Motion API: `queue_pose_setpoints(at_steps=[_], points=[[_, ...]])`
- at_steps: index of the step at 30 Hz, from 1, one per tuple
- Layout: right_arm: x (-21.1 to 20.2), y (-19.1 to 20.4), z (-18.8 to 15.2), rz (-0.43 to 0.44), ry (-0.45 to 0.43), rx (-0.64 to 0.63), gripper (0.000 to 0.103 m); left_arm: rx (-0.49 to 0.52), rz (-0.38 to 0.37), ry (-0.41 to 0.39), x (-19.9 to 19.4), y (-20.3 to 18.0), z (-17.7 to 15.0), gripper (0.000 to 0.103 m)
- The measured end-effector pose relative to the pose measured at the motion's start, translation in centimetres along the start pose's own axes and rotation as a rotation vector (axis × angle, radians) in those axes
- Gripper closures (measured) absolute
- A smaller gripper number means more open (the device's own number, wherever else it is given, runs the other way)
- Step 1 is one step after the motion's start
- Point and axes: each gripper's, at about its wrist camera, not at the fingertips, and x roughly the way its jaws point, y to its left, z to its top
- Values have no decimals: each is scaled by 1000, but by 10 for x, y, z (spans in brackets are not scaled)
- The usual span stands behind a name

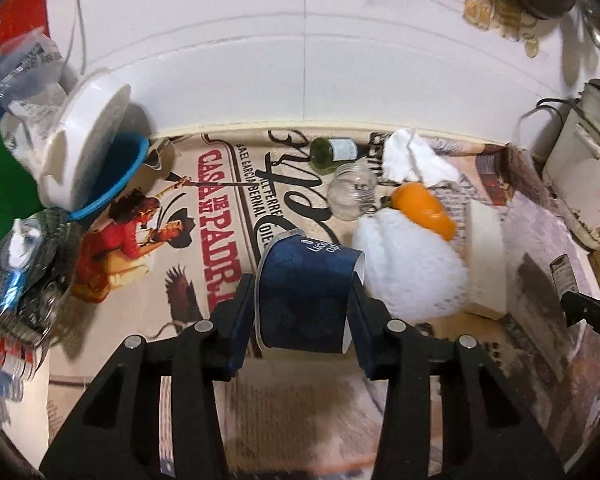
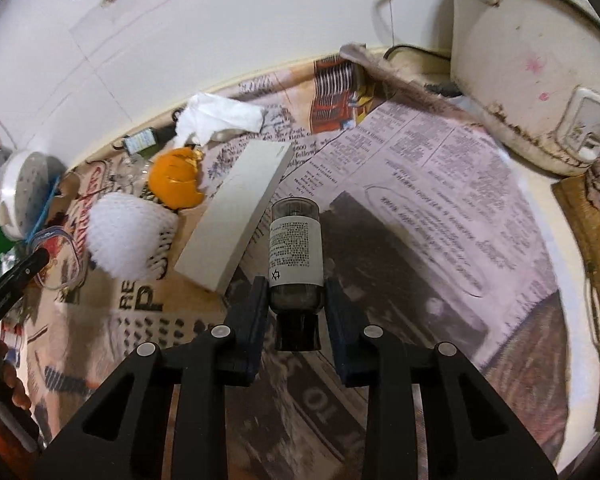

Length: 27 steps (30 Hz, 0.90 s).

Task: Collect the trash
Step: 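Grasp the blue Lucky cup with the left tool while the right tool grasps the dark bottle, then carry the blue cup and dark bottle off the counter over the floor bin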

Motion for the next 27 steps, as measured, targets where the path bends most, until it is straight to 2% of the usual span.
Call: queue_pose_setpoints(at_steps=[5,16,22,27], points=[[-38,-12,-7,39,-44,-50,77,-28,21,-45,-47,-24,-13,60],[-115,-31,-43,143,-85,-197,77,-123,60,-114,-151,-86,-77,60],[-151,-32,-72,193,-101,-208,77,-134,33,-125,-196,-106,-108,60],[-175,-22,-102,202,-128,-204,77,-130,-19,-127,-226,-106,-137,60]])
